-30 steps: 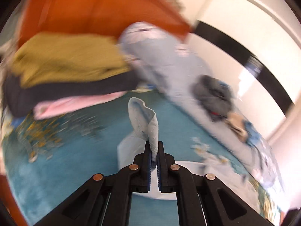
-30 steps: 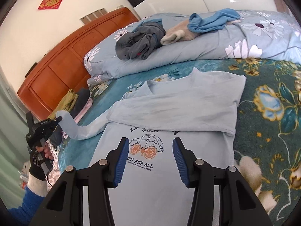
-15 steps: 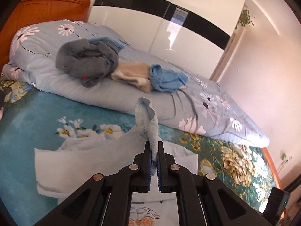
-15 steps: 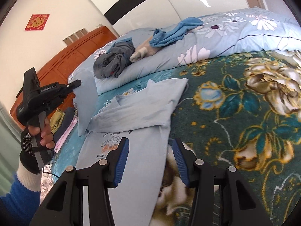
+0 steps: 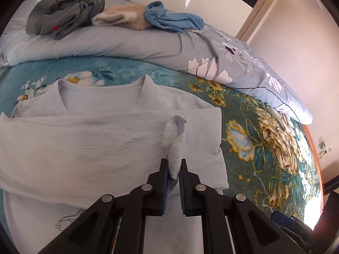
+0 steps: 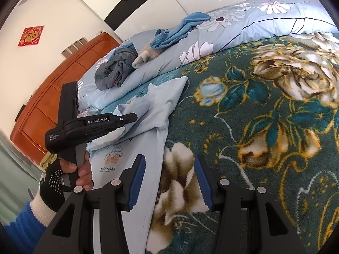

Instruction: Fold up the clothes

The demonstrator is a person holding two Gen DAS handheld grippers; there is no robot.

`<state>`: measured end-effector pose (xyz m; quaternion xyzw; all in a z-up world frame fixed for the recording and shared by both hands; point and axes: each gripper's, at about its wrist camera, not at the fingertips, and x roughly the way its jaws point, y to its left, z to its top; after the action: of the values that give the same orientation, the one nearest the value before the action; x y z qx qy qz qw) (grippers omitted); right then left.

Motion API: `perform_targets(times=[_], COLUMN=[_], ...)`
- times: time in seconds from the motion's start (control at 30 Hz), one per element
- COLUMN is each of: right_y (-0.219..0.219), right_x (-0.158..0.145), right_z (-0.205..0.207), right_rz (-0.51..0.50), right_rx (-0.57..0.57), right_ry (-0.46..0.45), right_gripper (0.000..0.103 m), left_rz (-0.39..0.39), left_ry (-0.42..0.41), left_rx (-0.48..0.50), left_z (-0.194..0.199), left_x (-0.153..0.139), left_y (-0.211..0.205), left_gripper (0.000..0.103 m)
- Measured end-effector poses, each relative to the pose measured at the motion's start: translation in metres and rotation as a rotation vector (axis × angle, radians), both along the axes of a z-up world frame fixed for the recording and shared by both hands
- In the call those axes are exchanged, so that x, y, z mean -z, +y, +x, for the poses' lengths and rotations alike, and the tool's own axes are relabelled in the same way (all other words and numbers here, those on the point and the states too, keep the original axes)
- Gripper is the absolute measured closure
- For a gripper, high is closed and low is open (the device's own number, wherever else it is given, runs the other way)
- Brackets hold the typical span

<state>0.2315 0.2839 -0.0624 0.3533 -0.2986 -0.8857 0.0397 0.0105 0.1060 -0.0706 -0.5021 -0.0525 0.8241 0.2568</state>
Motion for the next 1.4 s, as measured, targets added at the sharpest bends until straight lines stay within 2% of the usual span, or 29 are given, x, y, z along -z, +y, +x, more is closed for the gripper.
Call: perform_targets(times=[0.03,0.23,0.33,0.4,0.53,0.6,0.7,0.77,0.93,0.97,1.03,1.07,1.13,1.27,1.33,1.4], right_y=[-0.002,-0.016,-0.02,-0.022,-0.027,-0.03,-0.034,-0.035,-0.034,-0.034,-0.035,-0.036,-0.039,-0.043,-0.038,-0.031], right_x=[-0.001,-0.008,-0.003,0.0,0.006,0.009,0.013,0.018,0.028,0.028,0.027,0.026,0.025,-0.006,-0.027,-0.04], right_z=[-0.004,-0.043,-0.067,-0.083,-0.114,-0.13,-0.154,-0.167,-0.18,-0.181,-0.183,-0.184,-0.185,-0.176,-0.167,-0.162], right_rz=[0.0,-0.012,-0.022,-0.028,-0.041,-0.048,-0.057,-0.068,-0.106,-0.101,-0.084,-0.075,-0.055,-0.003,0.02,0.056], right_rx=[-0.007,-0.067,-0.072,-0.076,-0.083,-0.087,-0.093,-0.091,-0.067,-0.063,-0.06,-0.064,-0.075,-0.08,-0.05,-0.011], right_ry=[0.003,0.015,-0.009,-0.025,-0.057,-0.072,-0.096,-0.117,-0.147,-0.148,-0.156,-0.16,-0.165,-0.049,0.027,0.063], right_gripper=[0.054,0.053,0.053,0.054,0.054,0.054,0.054,0.054,0.054,0.056,0.079,0.096,0.099,0.102,0.102,0.102], left_rz=[0.007,0.076,-0.009,-0.079,-0.185,-0.16,-0.143,-0.126,-0.146,-0.142,-0.133,-0.132,-0.123,-0.098,-0.087,-0.082], left_ry=[-0.001,0.021,0.112,0.158,0.133,0.089,0.062,0.06,0.059,0.059,0.079,0.089,0.097,0.107,0.11,0.112], left_rx=[0.008,0.034,-0.067,-0.145,-0.311,-0.372,-0.419,-0.423,-0.409,-0.411,-0.414,-0.414,-0.419,-0.436,-0.447,-0.456], left_z=[0.001,0.016,0.025,0.028,0.025,0.022,0.017,0.013,0.009,0.01,0.015,0.017,0.018,0.019,0.02,0.02], left_x=[0.0,-0.023,-0.032,-0.034,-0.012,-0.001,0.01,0.014,0.024,0.027,0.029,0.03,0.03,0.03,0.03,0.03], left_y=[-0.001,-0.034,-0.081,-0.115,-0.186,-0.215,-0.235,-0.238,-0.232,-0.231,-0.232,-0.232,-0.233,-0.238,-0.24,-0.242], left_gripper=[0.064,0.046,0.036,0.033,0.032,0.032,0.032,0.032,0.032,0.032,0.032,0.032,0.032,0.032,0.032,0.032])
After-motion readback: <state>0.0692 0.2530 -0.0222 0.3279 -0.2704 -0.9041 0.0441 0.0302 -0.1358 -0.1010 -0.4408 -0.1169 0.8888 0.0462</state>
